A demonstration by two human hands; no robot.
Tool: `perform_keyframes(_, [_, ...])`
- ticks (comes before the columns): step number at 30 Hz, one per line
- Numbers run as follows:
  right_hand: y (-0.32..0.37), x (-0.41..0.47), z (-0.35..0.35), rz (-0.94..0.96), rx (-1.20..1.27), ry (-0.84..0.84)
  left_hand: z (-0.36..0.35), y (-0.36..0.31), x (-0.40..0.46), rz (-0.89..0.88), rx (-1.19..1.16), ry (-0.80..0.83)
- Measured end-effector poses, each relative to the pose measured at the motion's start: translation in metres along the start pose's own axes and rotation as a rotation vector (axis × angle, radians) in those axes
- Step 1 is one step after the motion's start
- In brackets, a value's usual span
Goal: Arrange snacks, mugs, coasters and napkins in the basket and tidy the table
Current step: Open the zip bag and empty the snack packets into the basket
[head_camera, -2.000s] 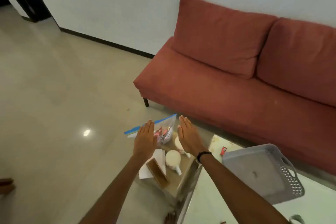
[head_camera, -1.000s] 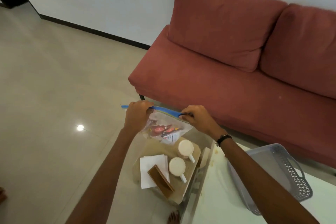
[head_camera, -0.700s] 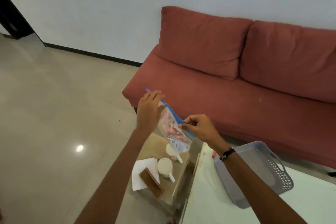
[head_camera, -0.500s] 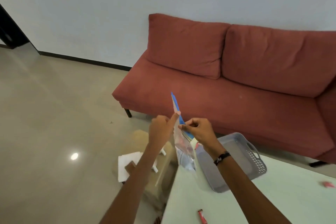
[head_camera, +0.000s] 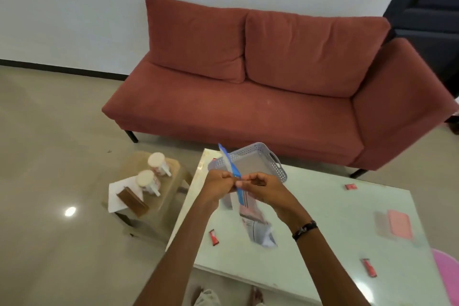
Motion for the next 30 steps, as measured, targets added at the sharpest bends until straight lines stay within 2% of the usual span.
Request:
perform_keyframes(5, [-0.015,-0.019,0.018,-0.019,0.055,-0.048,-0.021,0.005,-0.012,-0.021,-0.078,0.002])
perform_keyframes(10, [-0.009,-0.022,0.023,-0.046,0.114,-0.097,-0.033,-0.003,-0.018,-0.067,-0.059,0.029])
perform_keyframes(15, [-0.008,-0.013,0.033,-0.065,0.053,-0.216,-0.036,-0.009,-0.025,-0.117,-0.001,0.048])
perform_keyframes(21, [-0.006,-0.011,0.029,-0.101,0.085,-0.227,-0.030,0.001,-0.023,-0.055,-0.112,0.168])
perform_keyframes(27, [-0.015,-0.015,0.029,-0.129,0.260,-0.267,-0.024,0.007,-0.019,-0.030,-0.169,0.145])
perform_keyframes(30, [-0.017,-0.019,0.033,-0.145,0.251,-0.283,-0.023,0.007,-0.018,-0.040,-0.144,0.127])
Point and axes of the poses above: each hand's wrist, its own x-axis towards the middle knuckle, its own z-axis out of the back of the hand, y = z × x, the point moved 8 cm from there along x, towards the middle knuckle, and after that the axes turned 1 degree about -y, right-handed, at the moved point
